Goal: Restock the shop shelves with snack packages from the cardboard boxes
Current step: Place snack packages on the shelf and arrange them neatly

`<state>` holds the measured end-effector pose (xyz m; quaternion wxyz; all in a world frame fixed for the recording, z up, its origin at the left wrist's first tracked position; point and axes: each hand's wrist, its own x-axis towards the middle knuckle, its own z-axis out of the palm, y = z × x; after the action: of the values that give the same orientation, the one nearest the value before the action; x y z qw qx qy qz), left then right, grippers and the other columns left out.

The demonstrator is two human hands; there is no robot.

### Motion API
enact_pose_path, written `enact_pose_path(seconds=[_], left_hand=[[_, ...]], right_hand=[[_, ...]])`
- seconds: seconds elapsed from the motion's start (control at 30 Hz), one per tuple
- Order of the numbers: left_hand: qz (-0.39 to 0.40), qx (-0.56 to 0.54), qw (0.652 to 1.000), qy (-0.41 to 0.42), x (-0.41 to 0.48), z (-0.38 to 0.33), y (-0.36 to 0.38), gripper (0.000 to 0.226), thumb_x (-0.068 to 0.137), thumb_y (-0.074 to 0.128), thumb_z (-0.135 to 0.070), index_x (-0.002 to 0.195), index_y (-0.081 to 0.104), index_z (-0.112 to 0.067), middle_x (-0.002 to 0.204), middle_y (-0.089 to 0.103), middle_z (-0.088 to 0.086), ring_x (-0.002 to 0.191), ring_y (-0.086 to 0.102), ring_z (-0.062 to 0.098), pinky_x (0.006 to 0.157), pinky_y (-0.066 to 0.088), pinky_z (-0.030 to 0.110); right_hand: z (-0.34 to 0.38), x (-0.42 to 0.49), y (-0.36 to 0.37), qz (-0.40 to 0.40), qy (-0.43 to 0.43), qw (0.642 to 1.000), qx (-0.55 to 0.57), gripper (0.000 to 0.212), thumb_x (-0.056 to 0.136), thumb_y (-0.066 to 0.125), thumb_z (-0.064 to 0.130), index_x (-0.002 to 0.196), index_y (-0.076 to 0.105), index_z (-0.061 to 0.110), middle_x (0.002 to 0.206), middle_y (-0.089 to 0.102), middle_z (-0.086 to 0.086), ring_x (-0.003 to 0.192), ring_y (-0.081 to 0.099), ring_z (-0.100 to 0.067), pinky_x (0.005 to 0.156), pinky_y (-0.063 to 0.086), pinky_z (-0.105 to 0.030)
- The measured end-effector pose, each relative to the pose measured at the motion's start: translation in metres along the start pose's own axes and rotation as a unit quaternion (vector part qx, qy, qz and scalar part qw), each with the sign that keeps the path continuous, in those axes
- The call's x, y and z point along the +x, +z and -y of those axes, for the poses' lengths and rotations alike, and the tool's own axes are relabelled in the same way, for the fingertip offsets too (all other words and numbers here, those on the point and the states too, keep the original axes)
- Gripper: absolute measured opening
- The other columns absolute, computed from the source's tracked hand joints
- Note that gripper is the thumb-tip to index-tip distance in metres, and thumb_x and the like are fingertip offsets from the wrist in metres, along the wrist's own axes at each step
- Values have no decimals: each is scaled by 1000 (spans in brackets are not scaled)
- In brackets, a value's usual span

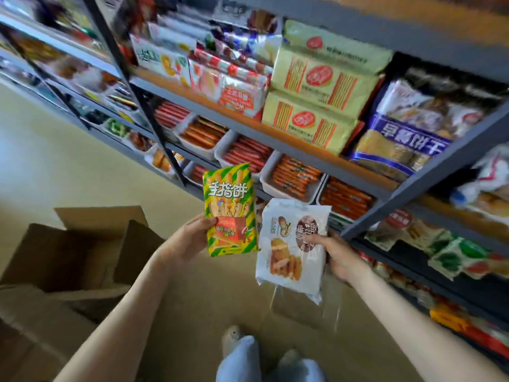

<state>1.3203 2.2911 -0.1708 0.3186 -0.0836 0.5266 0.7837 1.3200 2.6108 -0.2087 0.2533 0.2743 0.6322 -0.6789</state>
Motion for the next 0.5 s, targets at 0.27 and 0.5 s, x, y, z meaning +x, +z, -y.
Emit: enact_pose_path(seconds=[0.27, 0.5], left_hand=[[-18, 44, 996, 80, -64, -108, -14, 97, 56, 86, -49, 132, 49, -2, 127, 61, 18, 108, 64, 30, 93, 52, 36], [-35, 68, 988, 135, -96, -191, -59, 96, 48, 88, -55, 125, 56, -9, 125, 63, 18, 106, 65, 30, 102, 46, 45]], right_hand=[[97, -66, 81, 51, -109, 993, 19, 45, 75, 69, -3, 116, 62, 12, 102, 73, -13, 88, 70, -29, 70, 54, -35], [178, -89, 165, 66, -188, 979, 33, 41, 79, 70, 4, 117, 61, 14, 101, 73, -12, 89, 71, -30, 74, 58, -41]])
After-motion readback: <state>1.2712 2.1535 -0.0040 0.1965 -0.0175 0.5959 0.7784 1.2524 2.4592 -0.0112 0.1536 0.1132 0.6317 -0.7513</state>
